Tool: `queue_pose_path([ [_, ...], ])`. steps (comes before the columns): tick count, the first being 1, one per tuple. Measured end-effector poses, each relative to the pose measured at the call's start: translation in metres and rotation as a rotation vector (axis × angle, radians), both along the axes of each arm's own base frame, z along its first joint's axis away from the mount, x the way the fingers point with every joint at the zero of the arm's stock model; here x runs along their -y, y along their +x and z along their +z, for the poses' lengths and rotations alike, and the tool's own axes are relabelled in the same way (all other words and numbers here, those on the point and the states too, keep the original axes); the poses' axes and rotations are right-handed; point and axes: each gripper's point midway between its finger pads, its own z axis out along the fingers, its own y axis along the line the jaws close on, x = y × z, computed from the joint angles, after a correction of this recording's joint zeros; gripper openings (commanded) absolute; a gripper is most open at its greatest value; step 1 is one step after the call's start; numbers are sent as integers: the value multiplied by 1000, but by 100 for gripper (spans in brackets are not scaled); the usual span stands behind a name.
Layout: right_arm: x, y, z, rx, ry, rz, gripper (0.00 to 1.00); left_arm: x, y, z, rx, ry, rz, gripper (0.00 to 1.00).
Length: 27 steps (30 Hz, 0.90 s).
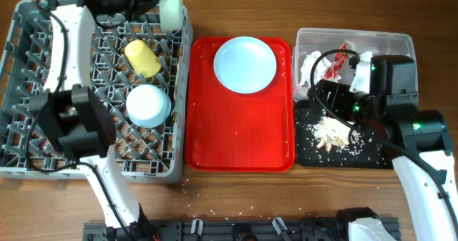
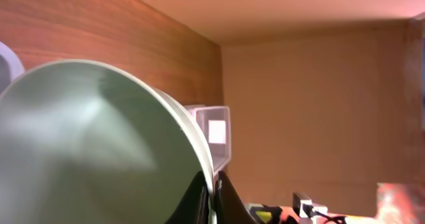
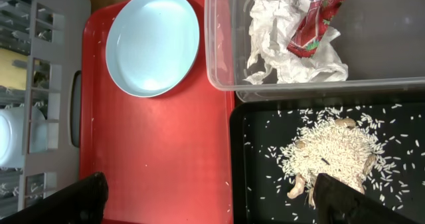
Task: Sort waste into correct bins and load items into the dishwasher rack
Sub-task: 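Place the green bowl in the rack beside the yellow cup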
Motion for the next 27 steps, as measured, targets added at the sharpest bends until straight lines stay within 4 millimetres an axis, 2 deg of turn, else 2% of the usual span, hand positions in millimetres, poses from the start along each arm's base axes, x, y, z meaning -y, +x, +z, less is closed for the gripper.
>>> queue_pose_path([
  [6, 0, 0, 0, 0, 0, 0, 100, 4, 7, -49, -111, -32, -18, 4],
  [11, 0, 0, 0, 0, 0, 0, 100, -2, 8, -54, -130, 18, 15, 5],
  [14, 0, 0, 0, 0, 0, 0, 100, -14, 9, -64, -152, 101, 68, 6],
  [17, 0, 0, 0, 0, 0, 0, 100, -25, 11, -66, -146, 130, 94, 22],
  [19, 0, 0, 0, 0, 0, 0, 100, -42, 15, -79, -163, 193, 146, 34],
  [20, 0, 0, 0, 0, 0, 0, 100, -53, 17, -88, -179, 224, 175, 44],
  [21, 0, 0, 0, 0, 0, 0, 100, -69, 19, -99, -195, 263, 212, 100],
  [23, 0, 0, 0, 0, 0, 0, 100, -96, 20, -109, -215, 293, 268, 100],
  [25, 0, 0, 0, 0, 0, 0, 100, -127, 19, -111, -226, 304, 328, 100],
  [27, 0, 0, 0, 0, 0, 0, 100, -148, 17, -109, -229, 310, 371, 100],
])
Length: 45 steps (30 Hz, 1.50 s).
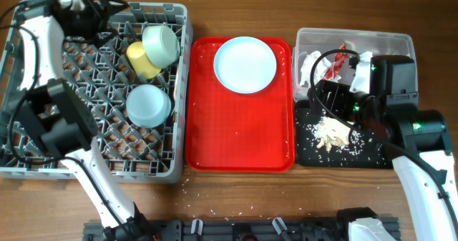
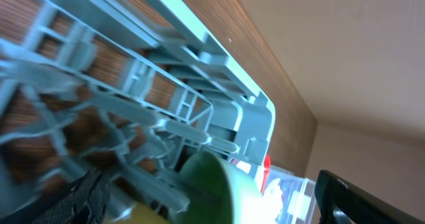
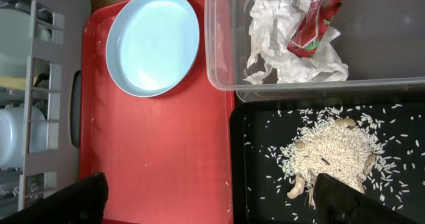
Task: Sort waste into correct bins and load items into the dishwasher rack
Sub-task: 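Place the green bowl in the rack beside the yellow cup, then reach the left gripper to the light-blue plate and grip its rim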
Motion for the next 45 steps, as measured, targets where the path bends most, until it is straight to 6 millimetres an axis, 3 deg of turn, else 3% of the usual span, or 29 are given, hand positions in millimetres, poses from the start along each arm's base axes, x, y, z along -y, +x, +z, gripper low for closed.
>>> queue_pose_path([
  [2, 0, 0, 0, 0, 0, 0, 100, -14, -3, 12, 21, 12, 28, 100],
  [4, 0, 0, 0, 1, 0, 0, 100, -18, -12, 50, 70, 37, 42, 100],
  [6, 0, 0, 0, 0, 0, 0, 100, 6, -42, 107, 87, 67, 27, 96],
  [7, 0, 0, 0, 0, 0, 0, 100, 15, -48, 114, 80, 65, 13, 84],
  [8, 0, 0, 0, 0, 0, 0, 100, 33, -58, 118, 50, 45, -19, 64],
  [9, 0, 0, 0, 0, 0, 0, 100, 52, -64, 119, 29, 25, -60, 20],
  [10, 0, 0, 0, 0, 0, 0, 100, 74, -71, 117, -7, 7, -103, 4],
  [11, 0, 0, 0, 0, 0, 0, 100, 91, -74, 115, -21, 6, -135, 4],
  [15, 0, 0, 0, 0, 0, 0, 100, 215, -97, 103, -27, 109, -390, 4],
  [17, 0, 0, 0, 0, 0, 0, 100, 268, -107, 94, 10, 215, -472, 4],
  [18, 0, 0, 0, 0, 0, 0, 100, 304, -116, 81, 16, 318, -495, 4],
  [21, 0, 0, 0, 0, 0, 0, 100, 365, -133, 41, 16, 488, -525, 4],
  [24, 0, 0, 0, 0, 0, 0, 100, 415, -157, -31, -47, 615, -582, 4],
  [26, 0, 0, 0, 0, 0, 0, 100, 414, -158, -66, -104, 669, -570, 4],
  [29, 0, 0, 0, 0, 0, 0, 100, 394, -148, -102, -177, 723, -532, 4],
  [35, 0, 0, 0, 0, 0, 0, 100, 362, -142, -111, -258, 747, -487, 4],
  [38, 0, 0, 0, 1, 0, 0, 100, 352, -163, -129, -332, 784, -517, 4],
  [45, 0, 0, 0, 0, 0, 0, 100, 314, -237, -125, -615, 917, -649, 4],
])
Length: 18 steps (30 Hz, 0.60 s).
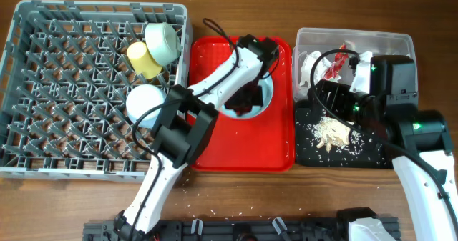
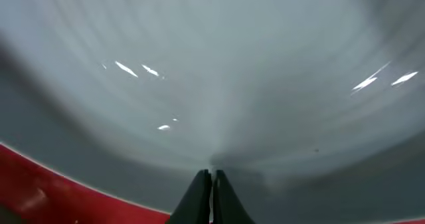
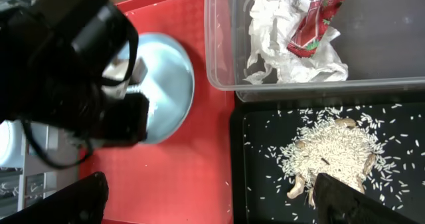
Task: Sort waste into correct bins and load items into the dishwasher rack
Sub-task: 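Reach the left gripper to the light-blue plate and grip its rim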
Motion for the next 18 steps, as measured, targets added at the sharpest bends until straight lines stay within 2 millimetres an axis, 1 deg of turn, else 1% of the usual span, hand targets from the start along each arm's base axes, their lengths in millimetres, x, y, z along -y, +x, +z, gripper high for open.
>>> queue_pose_path([
  [3, 0, 0, 0, 0, 0, 0, 100, -2, -9, 1, -31, 10, -34, 6],
  [4, 0, 0, 0, 0, 0, 0, 100, -2, -8, 1, -31, 9, -35, 14],
  [5, 0, 0, 0, 0, 0, 0, 100, -5, -4, 1, -27, 3, -28, 22],
  [6, 0, 0, 0, 0, 0, 0, 100, -7, 4, 3, -9, -14, -14, 28],
  [7, 0, 0, 0, 0, 0, 0, 100, -10, 9, 5, 2, -24, -8, 30],
  [8, 0, 0, 0, 0, 0, 0, 100, -21, 23, 18, 38, -49, 34, 34],
  [10, 0, 0, 0, 0, 0, 0, 100, -41, 41, 39, 87, -76, 97, 35],
  [11, 0, 0, 0, 0, 0, 0, 100, -56, 52, 51, 115, -89, 143, 35],
  [12, 0, 0, 0, 0, 0, 0, 100, -67, 59, 55, 127, -89, 170, 35],
  [13, 0, 0, 0, 0, 0, 0, 100, -72, 62, 55, 131, -87, 183, 35],
  [15, 0, 0, 0, 0, 0, 0, 99, -85, 75, 54, 164, -87, 215, 35],
  [18, 0, 0, 0, 0, 0, 0, 100, -83, 86, 53, 205, -101, 217, 35],
])
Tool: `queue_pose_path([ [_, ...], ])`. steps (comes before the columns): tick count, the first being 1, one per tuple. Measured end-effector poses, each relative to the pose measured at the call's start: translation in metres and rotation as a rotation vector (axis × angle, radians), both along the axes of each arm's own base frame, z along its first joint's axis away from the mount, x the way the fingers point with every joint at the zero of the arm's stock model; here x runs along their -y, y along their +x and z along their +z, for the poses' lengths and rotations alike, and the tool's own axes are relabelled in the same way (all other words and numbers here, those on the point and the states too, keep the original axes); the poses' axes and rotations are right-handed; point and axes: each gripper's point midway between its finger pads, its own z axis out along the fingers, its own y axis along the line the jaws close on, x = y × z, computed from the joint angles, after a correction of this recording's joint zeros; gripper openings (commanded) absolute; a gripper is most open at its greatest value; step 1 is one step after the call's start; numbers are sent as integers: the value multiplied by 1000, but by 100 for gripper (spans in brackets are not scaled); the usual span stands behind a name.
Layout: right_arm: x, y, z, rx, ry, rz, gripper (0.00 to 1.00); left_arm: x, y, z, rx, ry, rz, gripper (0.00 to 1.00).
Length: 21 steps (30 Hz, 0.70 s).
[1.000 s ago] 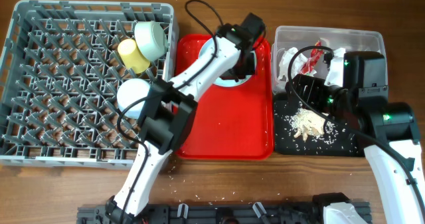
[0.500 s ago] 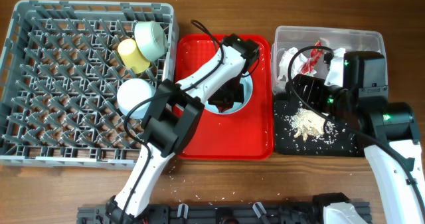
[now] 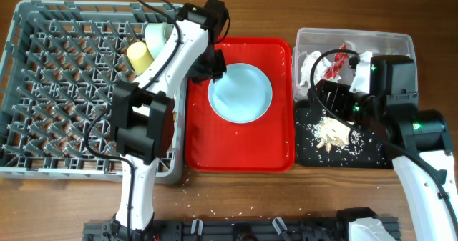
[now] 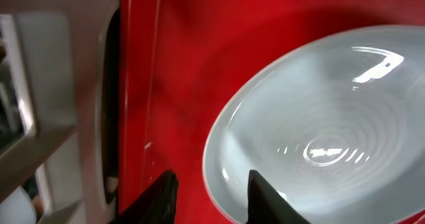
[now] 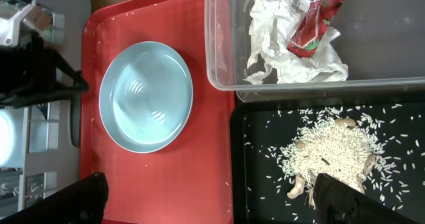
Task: Sort waste into correct bins and load items into the dishwasher rack
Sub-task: 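Reach the left gripper to the light-blue plate and grip its rim, then lift the plate with the left gripper and stand it upright in the rack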
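A pale blue plate point(image 3: 240, 92) lies in the middle of the red tray point(image 3: 240, 148). My left gripper point(image 3: 209, 68) is at the plate's left rim and stands open. In the left wrist view the left gripper point(image 4: 212, 199) has one finger over the plate point(image 4: 319, 137) and the other over the bare tray point(image 4: 172, 84). A green cup point(image 3: 159, 33) and a yellow cup point(image 3: 137, 55) lie in the grey rack point(image 3: 57, 91). My right gripper point(image 5: 212, 204) hangs open and empty, high over the seam between tray and black bin.
A clear bin point(image 5: 392, 51) at the back right holds crumpled white paper point(image 5: 279, 31) and a red wrapper point(image 5: 319, 14). In front of it a black bin point(image 5: 265, 184) holds rice and scraps point(image 5: 332, 151). My left arm crosses the rack's right edge.
My left gripper was shut with its tips down on the middle of the plate. Now it is open at the plate's left rim. The plate and right arm have not moved.
First my left gripper held the green cup over the rack's far edge. Then the cup lay in the rack by the yellow cup, the gripper open. Later it pressed shut on the plate, which sat nearer the tray's middle. Now it is open at the rim.
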Motion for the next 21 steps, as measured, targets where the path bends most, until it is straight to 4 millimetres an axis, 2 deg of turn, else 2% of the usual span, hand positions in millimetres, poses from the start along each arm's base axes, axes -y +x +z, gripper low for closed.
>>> queue_pose_path([
  [2, 0, 0, 0, 0, 0, 0, 100, 0, 5, -11, 26, 10, -5, 35],
  [8, 0, 0, 0, 1, 0, 0, 100, 1, -5, -58, 23, 9, 13, 34],
  [14, 0, 0, 0, 0, 0, 0, 100, 27, -5, -60, 91, -30, -35, 34],
  [16, 0, 0, 0, 0, 0, 0, 100, 28, -5, -60, 92, -31, -36, 48],
  [17, 0, 0, 0, 0, 0, 0, 100, 28, -6, -60, 92, -31, -31, 48],
  [19, 0, 0, 0, 0, 0, 0, 100, 27, -6, -60, 92, -30, -28, 38],
  [20, 0, 0, 0, 0, 0, 0, 100, 28, -5, -60, 93, -31, -29, 28],
  [21, 0, 0, 0, 0, 0, 0, 100, 28, -5, -60, 96, -33, -25, 8],
])
